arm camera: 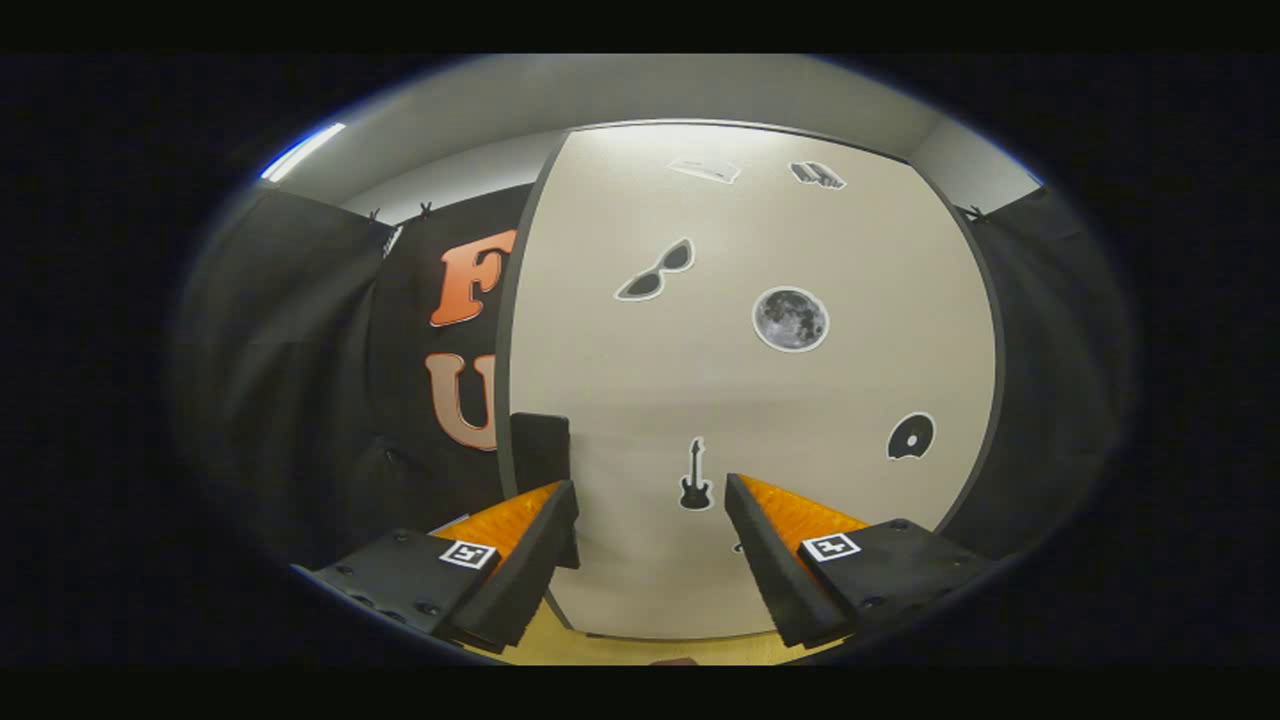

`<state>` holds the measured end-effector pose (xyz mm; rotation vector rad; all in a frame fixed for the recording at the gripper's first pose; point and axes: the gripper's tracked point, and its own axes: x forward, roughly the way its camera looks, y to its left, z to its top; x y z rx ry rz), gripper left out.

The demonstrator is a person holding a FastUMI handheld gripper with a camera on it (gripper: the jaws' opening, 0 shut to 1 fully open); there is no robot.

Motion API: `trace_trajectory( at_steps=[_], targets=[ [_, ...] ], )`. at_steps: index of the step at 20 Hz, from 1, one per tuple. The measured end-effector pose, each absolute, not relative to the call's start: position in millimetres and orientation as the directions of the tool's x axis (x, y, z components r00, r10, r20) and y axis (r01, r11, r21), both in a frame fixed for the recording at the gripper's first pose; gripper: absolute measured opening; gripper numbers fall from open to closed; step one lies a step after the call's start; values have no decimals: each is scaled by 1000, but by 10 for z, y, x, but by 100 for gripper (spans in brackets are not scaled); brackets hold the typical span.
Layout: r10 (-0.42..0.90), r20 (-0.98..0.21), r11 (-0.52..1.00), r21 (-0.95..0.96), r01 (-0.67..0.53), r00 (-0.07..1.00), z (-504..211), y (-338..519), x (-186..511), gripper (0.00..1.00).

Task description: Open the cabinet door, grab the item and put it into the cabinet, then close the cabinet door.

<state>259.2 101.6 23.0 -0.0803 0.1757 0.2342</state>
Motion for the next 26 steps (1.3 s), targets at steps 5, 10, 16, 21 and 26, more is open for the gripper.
trace_trajectory(
  at_steps=[5, 10, 16, 21, 26],
  targets=[
    [226, -187, 969, -54, -240, 956, 214, 1037, 2650, 96],
    [260, -170, 961, -47, -271, 951, 360, 1031, 2401, 96],
    [277, -110, 958, -47, -283, 955, 756, 693, 1813, 96],
    [249, -60, 966, -62, -252, 967, 1041, 241, 1266, 95],
    [208, -44, 974, -83, -211, 977, 1153, -161, 890, 95]
  ],
)
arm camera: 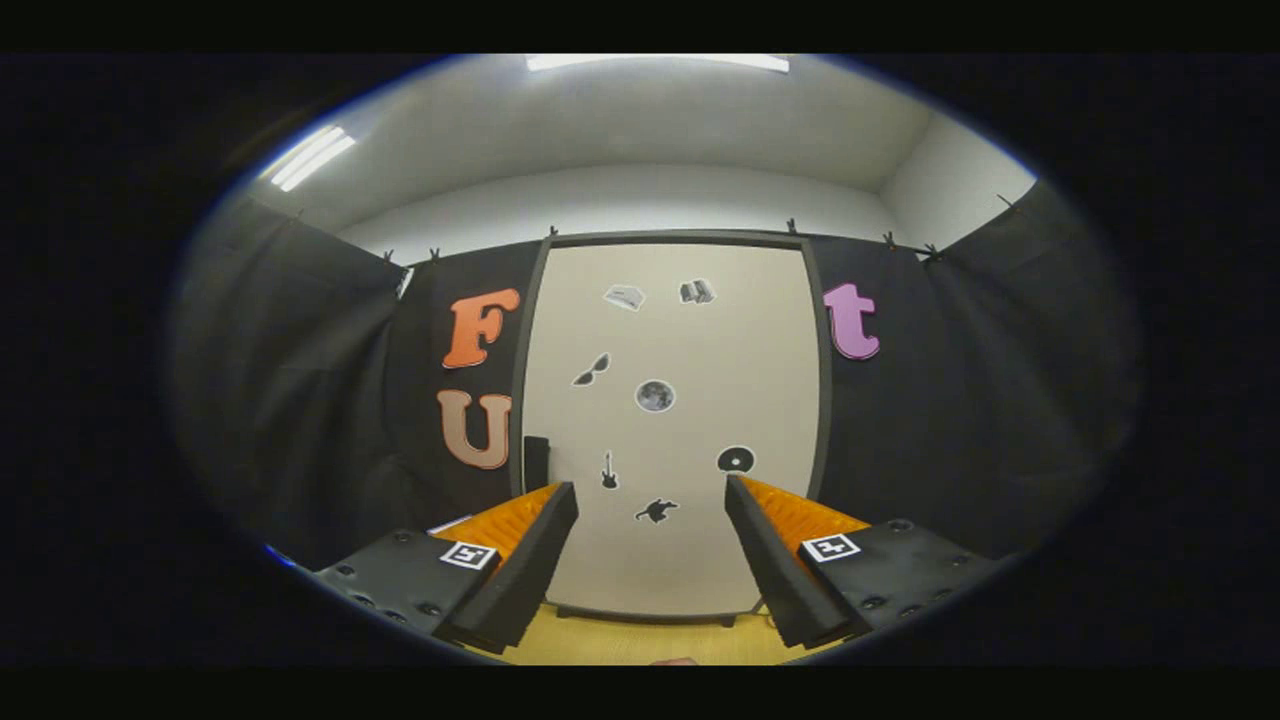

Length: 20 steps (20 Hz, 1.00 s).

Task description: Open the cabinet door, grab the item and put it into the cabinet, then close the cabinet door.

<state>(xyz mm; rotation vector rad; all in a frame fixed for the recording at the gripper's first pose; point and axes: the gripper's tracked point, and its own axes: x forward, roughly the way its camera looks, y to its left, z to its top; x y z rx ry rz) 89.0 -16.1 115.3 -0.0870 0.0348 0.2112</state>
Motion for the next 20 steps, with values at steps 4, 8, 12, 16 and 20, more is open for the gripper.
trace_trajectory(
  at_steps=[4, 8, 12, 16, 20],
  targets=[
    [184, -57, 978, -88, -189, 981, 1113, -467, 671, 95],
    [168, -94, 981, -79, -176, 981, 953, -714, 523, 95],
    [157, -105, 984, -70, -164, 982, 823, -883, 436, 96],
    [140, -114, 985, -82, -150, 984, 799, -1000, 341, 95],
    [141, -120, 986, -76, -150, 983, 787, -1014, 310, 96]
  ],
)
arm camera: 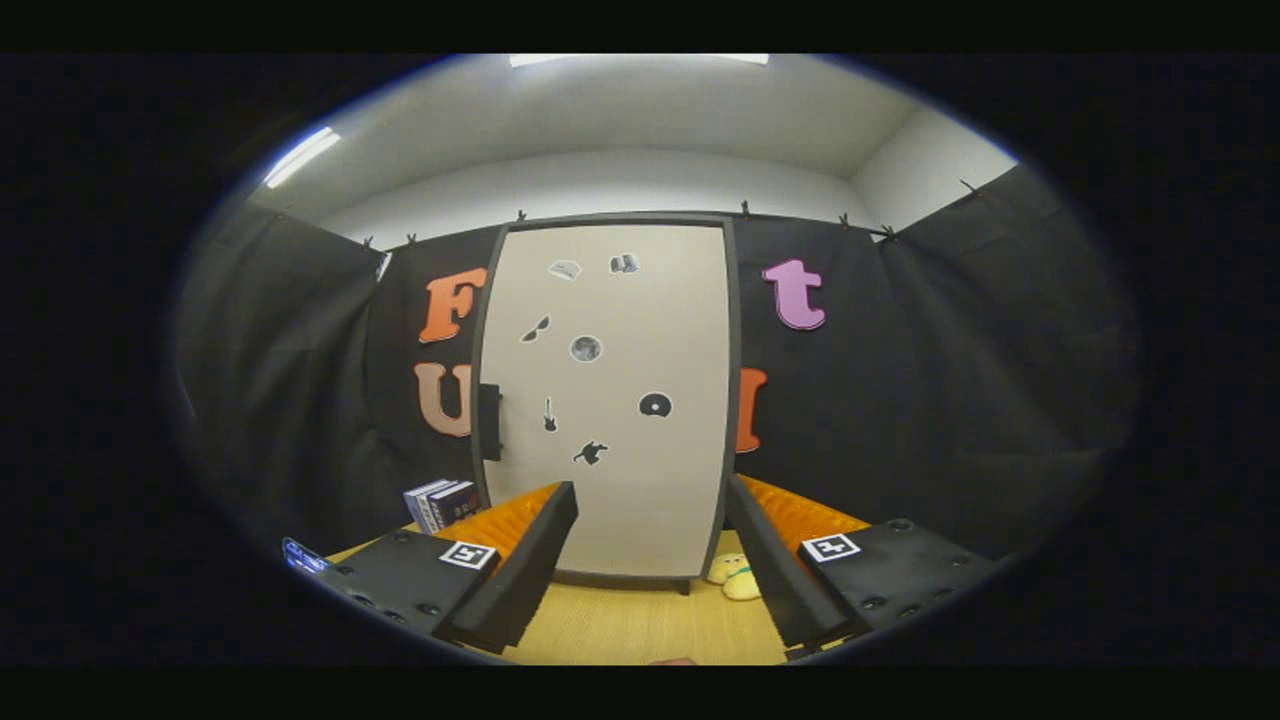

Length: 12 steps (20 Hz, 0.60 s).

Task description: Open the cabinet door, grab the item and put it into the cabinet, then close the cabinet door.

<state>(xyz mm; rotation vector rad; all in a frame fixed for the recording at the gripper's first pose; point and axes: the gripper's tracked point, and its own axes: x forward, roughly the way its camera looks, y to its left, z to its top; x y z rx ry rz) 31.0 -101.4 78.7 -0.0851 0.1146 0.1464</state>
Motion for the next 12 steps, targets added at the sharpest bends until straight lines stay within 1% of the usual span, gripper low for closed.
trace_trajectory(
  at_steps=[12],
  targets=[
    [102, -119, 991, -76, -111, 988, 766, -1097, 410, 96]
  ],
)
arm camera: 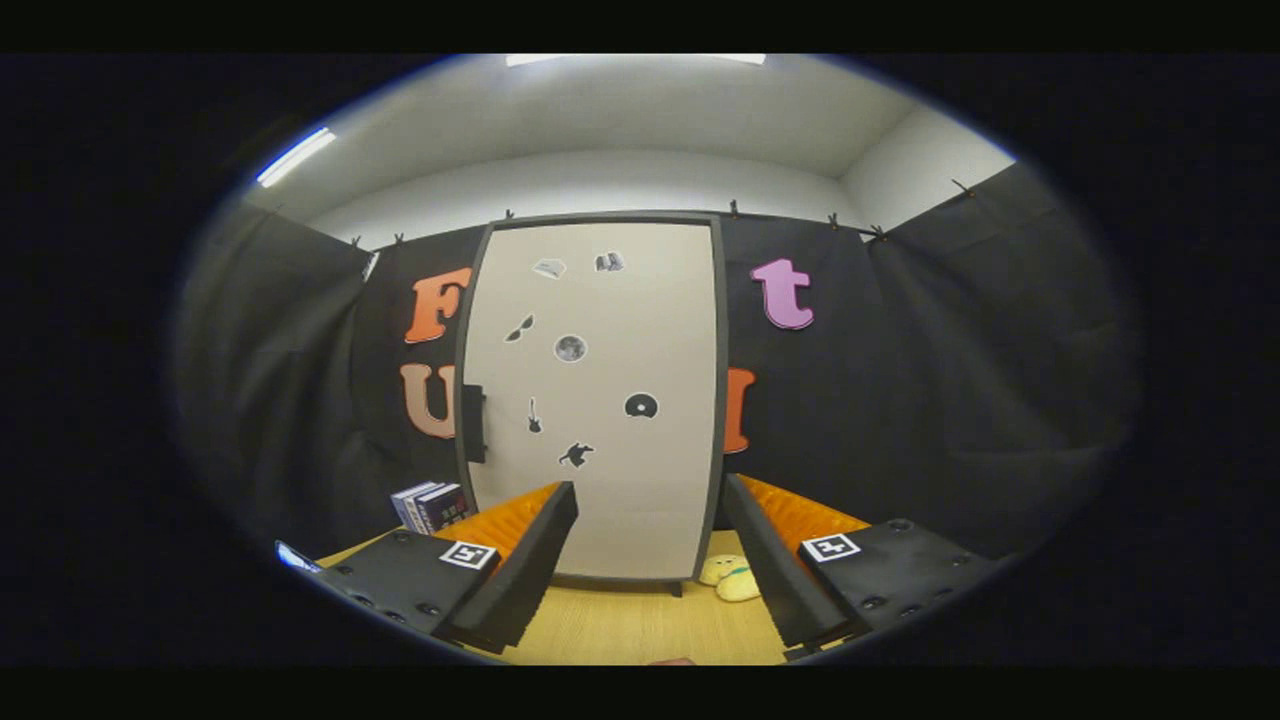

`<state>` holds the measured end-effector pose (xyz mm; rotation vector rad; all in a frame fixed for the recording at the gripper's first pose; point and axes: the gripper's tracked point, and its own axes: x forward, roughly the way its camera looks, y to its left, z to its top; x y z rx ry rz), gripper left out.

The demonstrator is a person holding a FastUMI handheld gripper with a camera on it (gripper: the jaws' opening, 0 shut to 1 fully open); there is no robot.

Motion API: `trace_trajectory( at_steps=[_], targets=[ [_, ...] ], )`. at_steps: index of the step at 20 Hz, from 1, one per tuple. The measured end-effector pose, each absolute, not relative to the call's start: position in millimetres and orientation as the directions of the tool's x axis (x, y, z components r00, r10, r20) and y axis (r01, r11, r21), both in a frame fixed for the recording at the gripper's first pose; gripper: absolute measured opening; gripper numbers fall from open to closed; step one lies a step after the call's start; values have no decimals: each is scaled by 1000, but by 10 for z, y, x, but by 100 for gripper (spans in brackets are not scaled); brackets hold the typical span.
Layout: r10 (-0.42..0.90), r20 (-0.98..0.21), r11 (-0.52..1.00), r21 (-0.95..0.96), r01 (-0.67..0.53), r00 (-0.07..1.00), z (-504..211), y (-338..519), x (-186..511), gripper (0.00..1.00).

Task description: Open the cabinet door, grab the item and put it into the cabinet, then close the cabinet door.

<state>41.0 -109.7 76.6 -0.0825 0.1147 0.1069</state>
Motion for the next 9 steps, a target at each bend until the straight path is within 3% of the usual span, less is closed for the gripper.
trace_trajectory(
  at_steps=[9],
  targets=[
    [82, -134, 993, -70, -92, 988, 706, -1053, 449, 95]
  ],
)
